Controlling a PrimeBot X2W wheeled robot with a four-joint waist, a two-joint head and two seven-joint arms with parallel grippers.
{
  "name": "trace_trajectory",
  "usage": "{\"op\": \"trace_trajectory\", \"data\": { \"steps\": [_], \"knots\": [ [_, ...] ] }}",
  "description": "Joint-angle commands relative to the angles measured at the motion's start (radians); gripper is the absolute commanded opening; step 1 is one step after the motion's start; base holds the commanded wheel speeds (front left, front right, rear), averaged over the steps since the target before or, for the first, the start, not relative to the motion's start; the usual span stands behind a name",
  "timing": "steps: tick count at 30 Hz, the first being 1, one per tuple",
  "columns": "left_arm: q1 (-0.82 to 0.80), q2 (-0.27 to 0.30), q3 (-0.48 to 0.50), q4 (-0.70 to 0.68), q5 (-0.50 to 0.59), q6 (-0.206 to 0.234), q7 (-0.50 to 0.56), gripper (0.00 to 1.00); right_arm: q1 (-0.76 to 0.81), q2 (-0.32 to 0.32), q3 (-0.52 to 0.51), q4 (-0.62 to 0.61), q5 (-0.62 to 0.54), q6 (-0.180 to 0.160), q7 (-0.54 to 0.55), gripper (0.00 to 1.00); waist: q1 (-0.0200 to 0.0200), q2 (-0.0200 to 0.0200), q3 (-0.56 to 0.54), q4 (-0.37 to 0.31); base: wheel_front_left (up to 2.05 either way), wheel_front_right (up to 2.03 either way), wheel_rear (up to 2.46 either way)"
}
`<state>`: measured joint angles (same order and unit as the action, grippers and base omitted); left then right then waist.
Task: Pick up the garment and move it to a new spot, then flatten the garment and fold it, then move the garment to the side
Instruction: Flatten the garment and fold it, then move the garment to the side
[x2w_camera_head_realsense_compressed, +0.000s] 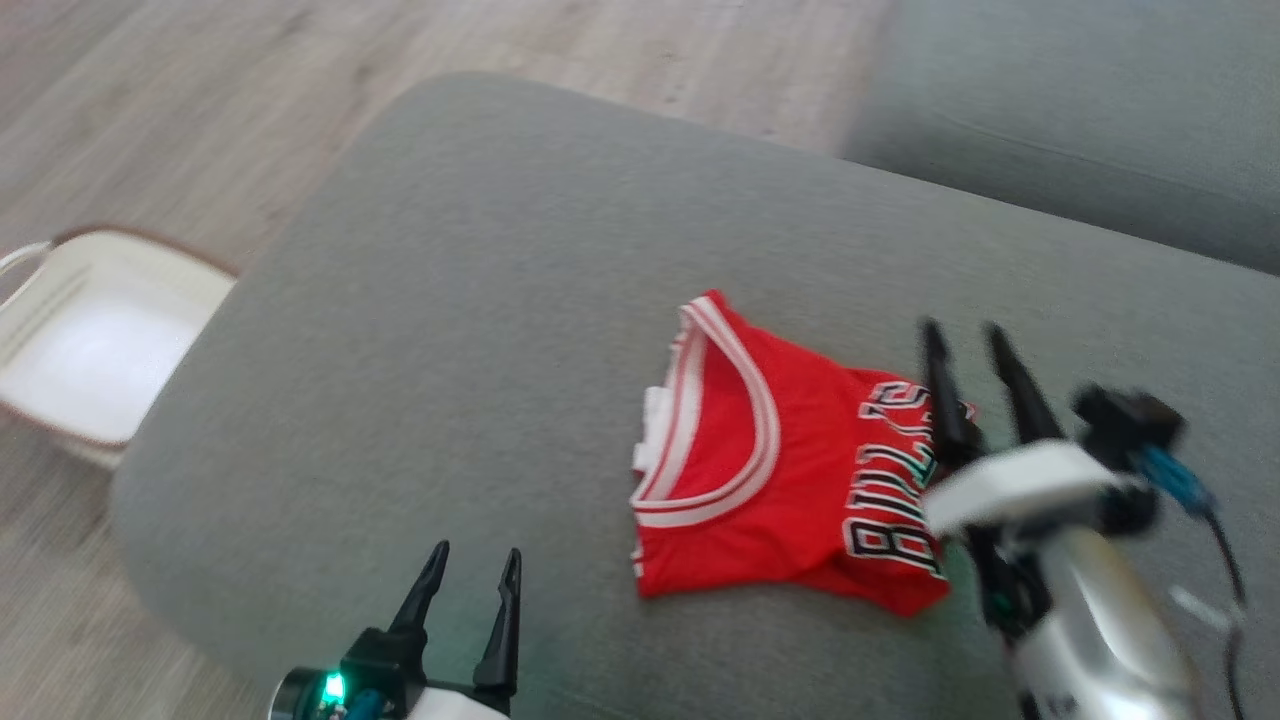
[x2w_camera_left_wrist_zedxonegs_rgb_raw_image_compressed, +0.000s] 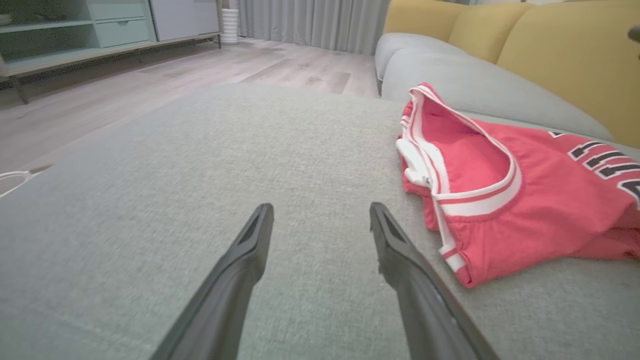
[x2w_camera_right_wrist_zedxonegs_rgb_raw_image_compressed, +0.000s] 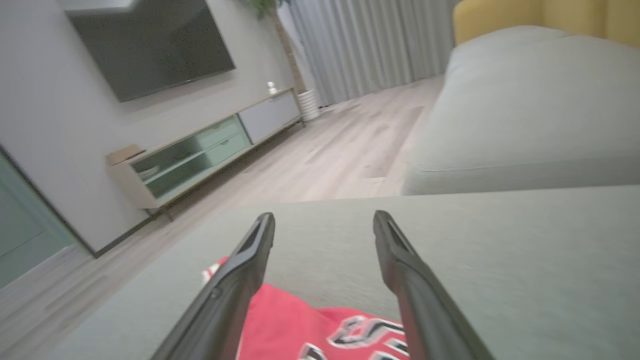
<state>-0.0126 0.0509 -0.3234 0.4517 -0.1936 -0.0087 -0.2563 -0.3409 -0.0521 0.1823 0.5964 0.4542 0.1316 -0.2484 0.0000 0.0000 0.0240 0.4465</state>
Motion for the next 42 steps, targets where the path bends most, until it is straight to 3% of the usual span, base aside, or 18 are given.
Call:
{"op": "trace_trajectory", "data": {
  "steps": [1,9,19,27,42],
  "knots": [
    [-0.031,-0.001,0.039,-0.032,0.010,0.004,-0.006,1.00,0.039,0.002,-0.036,-0.041,-0.047,-0.001,-0.013,1.00,0.0000,0.0000,-0.014,-0.069,0.00,0.00,0.00],
    [-0.034,-0.001,0.093,-0.038,0.015,0.013,-0.006,1.00,0.168,0.002,-0.237,-0.103,-0.207,-0.001,-0.013,1.00,0.0000,0.0000,-0.035,-0.223,0.00,0.00,0.00],
    [0.007,-0.001,0.152,-0.065,0.014,0.030,-0.006,1.00,0.268,0.002,-0.261,-0.115,-0.260,-0.001,-0.013,1.00,0.0000,0.0000,-0.051,-0.337,0.00,0.00,0.00],
    [0.021,-0.001,0.150,-0.080,0.020,0.028,-0.006,1.00,0.288,0.002,-0.253,-0.112,-0.251,-0.001,-0.013,1.00,0.0000,0.0000,-0.056,-0.352,0.00,0.00,0.00],
    [0.020,-0.001,0.131,-0.087,0.025,0.021,-0.006,1.00,0.256,0.002,-0.222,-0.100,-0.248,-0.001,-0.013,1.00,0.0000,0.0000,-0.046,-0.297,0.00,0.00,0.00]
  ]
}}
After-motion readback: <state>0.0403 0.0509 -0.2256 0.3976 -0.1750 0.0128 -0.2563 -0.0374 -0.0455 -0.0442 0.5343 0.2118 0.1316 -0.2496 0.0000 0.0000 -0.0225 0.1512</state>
